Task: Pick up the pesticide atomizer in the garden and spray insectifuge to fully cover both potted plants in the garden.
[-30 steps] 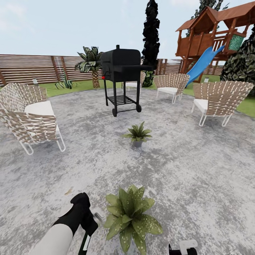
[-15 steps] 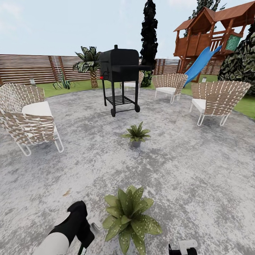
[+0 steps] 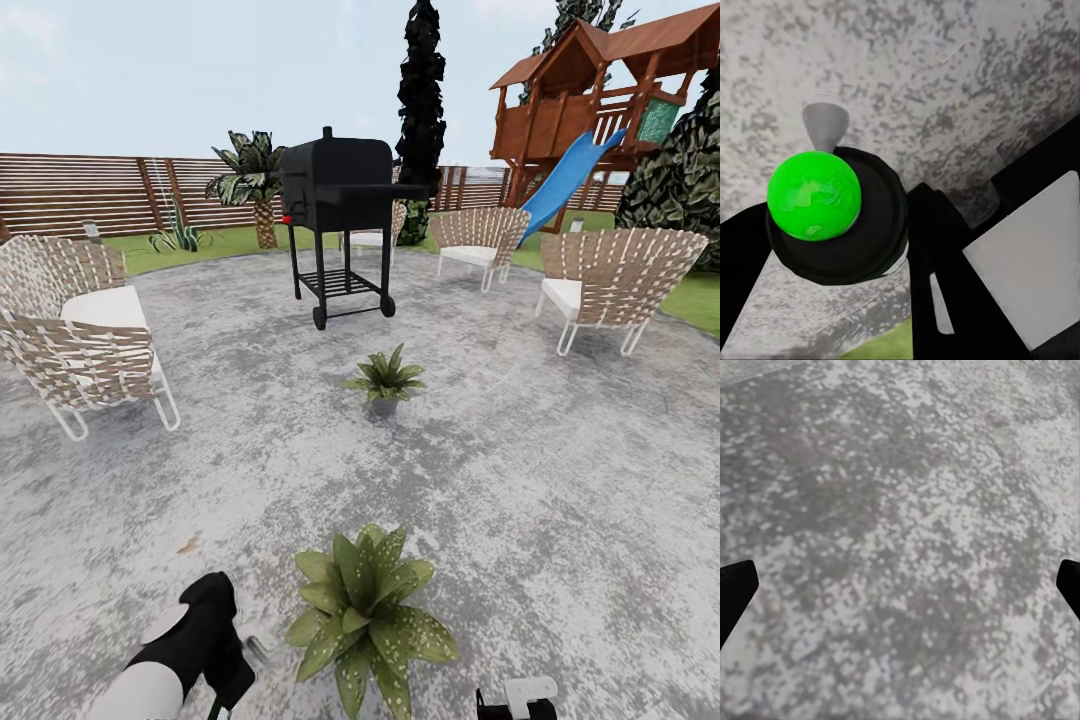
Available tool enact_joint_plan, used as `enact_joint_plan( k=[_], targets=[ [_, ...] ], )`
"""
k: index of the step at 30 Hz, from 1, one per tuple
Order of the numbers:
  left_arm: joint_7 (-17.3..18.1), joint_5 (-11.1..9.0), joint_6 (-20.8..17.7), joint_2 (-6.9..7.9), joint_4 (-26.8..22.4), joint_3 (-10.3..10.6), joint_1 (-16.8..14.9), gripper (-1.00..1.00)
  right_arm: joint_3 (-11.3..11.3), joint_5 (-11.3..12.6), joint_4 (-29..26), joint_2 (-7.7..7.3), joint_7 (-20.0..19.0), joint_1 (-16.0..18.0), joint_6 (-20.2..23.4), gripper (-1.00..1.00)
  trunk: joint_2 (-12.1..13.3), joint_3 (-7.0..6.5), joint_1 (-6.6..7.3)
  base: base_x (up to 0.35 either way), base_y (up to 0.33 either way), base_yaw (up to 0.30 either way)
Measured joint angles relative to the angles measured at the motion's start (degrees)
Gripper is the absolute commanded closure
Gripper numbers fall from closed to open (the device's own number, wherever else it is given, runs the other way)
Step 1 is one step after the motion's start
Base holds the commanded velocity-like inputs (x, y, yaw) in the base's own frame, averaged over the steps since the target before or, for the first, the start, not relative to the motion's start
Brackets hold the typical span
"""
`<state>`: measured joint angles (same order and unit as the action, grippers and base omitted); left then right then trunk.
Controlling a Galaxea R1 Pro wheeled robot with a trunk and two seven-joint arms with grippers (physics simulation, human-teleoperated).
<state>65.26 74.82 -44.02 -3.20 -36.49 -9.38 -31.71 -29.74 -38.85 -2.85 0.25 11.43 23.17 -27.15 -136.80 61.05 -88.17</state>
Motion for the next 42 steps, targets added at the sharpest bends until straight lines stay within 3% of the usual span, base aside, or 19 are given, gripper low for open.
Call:
enact_joint_plan(
  k=[7,17,29,42],
  targets=[
    [0.2,-0.1,-0.2,-1.93,-0.7,-0.3,-1.0,1.0,0.0,-0.1,0.0,0.0,0.0,0.0,0.0,-1.0,0.0,0.0,-0.03,-0.098,0.053,0.0],
    [0.2,-0.1,-0.2,-2.05,-0.8,-0.3,-1.1,1.0,-0.1,0.0,0.0,0.0,0.0,0.0,0.0,-1.0,0.0,0.0,0.01,-0.035,0.282,-0.011],
    [0.1,-0.1,-0.2,-2.09,-0.9,-0.2,-1.1,1.0,-0.1,0.0,0.0,-0.01,0.0,0.0,0.0,-1.0,0.0,-0.24,-0.02,-0.06,0.036,-0.285],
    [0.2,-0.1,-0.2,-2.18,-0.9,-0.2,-1.1,1.0,-0.1,0.0,0.0,0.0,0.0,0.0,0.0,-1.0,0.0,-0.57,0.02,-0.025,0.269,-0.291]
  ],
)
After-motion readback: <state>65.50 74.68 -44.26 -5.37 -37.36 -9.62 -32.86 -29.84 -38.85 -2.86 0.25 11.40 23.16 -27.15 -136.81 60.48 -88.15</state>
